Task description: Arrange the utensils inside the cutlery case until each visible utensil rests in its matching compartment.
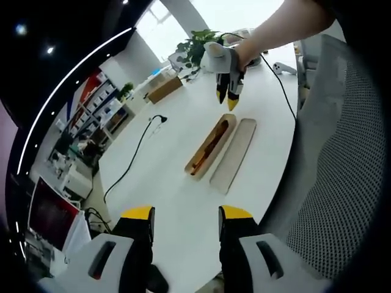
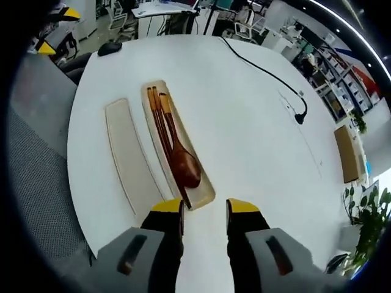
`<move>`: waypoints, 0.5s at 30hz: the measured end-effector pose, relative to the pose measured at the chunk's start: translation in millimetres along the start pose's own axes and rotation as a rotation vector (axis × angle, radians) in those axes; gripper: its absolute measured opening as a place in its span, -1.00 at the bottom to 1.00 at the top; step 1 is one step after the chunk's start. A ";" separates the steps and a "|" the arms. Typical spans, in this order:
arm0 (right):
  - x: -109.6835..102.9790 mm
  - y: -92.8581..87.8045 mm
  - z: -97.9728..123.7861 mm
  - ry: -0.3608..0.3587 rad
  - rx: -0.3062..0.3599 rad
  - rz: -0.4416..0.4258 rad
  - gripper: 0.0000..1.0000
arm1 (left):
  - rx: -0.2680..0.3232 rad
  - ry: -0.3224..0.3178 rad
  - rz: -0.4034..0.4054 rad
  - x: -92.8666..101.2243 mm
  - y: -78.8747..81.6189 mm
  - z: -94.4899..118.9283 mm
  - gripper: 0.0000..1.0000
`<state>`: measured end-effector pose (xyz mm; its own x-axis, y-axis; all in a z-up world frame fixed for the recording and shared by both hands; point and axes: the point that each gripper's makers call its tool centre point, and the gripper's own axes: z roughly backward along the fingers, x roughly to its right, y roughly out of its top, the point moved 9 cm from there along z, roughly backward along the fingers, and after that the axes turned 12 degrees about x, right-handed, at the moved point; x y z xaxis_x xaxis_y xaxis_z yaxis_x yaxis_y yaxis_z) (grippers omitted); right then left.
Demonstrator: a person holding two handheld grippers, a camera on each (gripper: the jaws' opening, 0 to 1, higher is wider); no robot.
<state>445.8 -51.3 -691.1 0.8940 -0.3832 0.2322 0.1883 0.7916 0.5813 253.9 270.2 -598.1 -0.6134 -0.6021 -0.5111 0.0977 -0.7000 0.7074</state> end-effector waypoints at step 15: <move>-32.5 -37.3 5.6 0.045 -0.019 -0.092 -0.38 | -0.006 0.003 -0.016 -0.5 0.5 -0.5 -0.17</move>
<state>407.4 -71.1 -715.9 0.8897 -0.4336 0.1431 0.2780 0.7630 0.5836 254.7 269.9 -597.8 -0.6128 -0.5920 -0.5235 0.0928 -0.7118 0.6963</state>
